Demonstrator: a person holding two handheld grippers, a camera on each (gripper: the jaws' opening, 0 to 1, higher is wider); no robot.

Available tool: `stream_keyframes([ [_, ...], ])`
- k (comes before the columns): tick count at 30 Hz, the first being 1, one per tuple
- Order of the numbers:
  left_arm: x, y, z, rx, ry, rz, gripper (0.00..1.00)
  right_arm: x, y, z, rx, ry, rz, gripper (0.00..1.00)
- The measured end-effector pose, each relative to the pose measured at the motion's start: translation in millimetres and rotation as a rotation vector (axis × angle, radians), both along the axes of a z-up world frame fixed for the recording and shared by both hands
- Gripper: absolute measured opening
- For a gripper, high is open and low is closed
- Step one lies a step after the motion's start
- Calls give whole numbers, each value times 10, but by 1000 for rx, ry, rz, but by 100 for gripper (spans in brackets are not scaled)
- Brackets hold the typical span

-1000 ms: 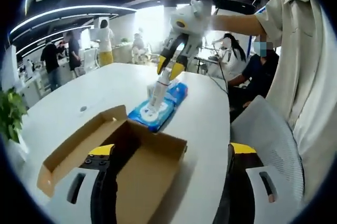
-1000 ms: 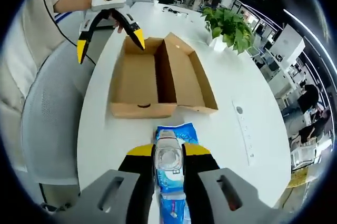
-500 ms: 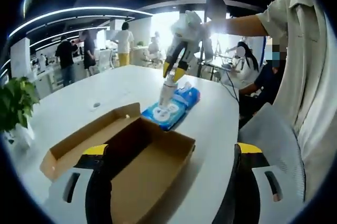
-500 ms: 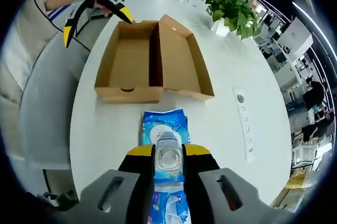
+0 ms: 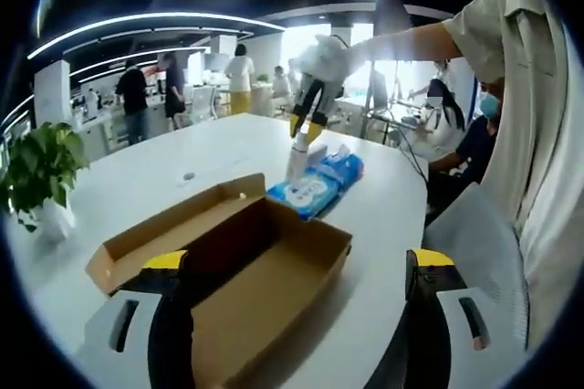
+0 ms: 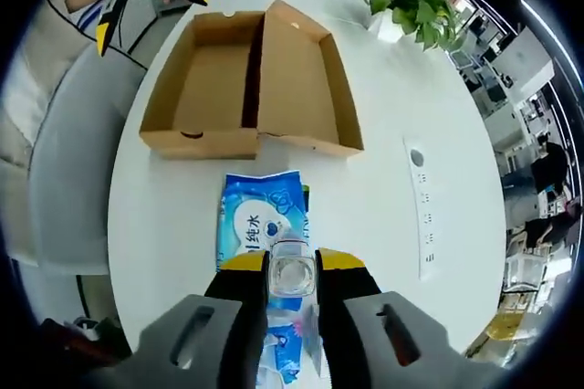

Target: Operate the shoe box by opening the lid, removing the specified soft item, and placing it in the target area until the item is outside and the box remains undamaged.

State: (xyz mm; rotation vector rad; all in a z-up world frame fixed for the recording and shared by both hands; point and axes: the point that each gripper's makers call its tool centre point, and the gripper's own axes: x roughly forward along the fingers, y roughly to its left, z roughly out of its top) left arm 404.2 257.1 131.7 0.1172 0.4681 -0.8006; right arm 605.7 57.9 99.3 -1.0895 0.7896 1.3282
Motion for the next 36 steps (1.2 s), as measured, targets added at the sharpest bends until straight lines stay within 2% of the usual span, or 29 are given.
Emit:
stream_keyframes([
  [11,-7,226,-48,-9,21,70,100,361,57,-46,-46,-10,7,17],
  [15,1,279,-64,-6,27,86,100,471,51,-134,-74,-4,8,17],
  [25,5,370,-127,-5,42,115,100,517,84,-290,-108,21,27,17],
  [36,-2,440,-201,-5,57,139,99,533,16,-426,-149,52,26,17],
])
